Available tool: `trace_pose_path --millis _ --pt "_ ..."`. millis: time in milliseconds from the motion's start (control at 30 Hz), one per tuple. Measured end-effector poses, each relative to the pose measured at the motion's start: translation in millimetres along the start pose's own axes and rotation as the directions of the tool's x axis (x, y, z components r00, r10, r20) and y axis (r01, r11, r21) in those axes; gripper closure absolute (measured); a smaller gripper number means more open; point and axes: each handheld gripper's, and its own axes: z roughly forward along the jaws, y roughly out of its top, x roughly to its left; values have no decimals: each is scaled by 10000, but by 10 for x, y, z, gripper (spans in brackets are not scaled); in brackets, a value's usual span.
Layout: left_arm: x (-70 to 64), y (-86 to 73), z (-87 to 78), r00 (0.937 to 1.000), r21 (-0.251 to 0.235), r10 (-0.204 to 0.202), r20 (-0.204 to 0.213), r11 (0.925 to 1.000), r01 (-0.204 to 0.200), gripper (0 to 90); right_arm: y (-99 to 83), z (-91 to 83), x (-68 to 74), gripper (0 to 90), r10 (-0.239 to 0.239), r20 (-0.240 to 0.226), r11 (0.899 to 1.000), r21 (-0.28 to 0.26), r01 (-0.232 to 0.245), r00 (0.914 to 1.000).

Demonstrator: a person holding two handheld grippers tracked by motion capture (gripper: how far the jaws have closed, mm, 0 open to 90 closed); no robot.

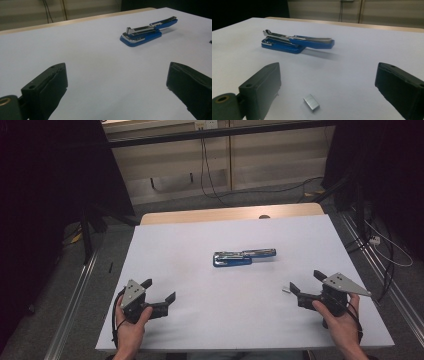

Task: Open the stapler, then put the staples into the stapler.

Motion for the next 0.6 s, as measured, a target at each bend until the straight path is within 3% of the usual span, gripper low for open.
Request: trace_pose_path --millis 67,167,267,333,400,600 --pt "-22 -1 36 9998 58 -65 175 10000 64 37 3 26 16 71 -37 7 10000 -11 37 10000" --pt "-73 5 34 9992 103 164 357 9998 -167 37 11 56 28 65 -122 -6 9999 28 122 9999" --pt "-76 2 30 9991 84 208 369 9997 -211 37 14 68 25 61 -47 -35 10000 4 47 10000" --pt "-55 -12 34 9993 149 31 361 9999 -36 37 19 101 14 49 -29 -28 10000 87 29 10000" --pt "-45 -15 30 9995 140 12 325 9999 -17 37 35 128 7 47 -247 -130 9995 202 250 9996" --pt "-26 -11 -7 9997 -13 -128 196 9999 128 37 60 174 7 53 -260 -357 9991 316 271 9990"
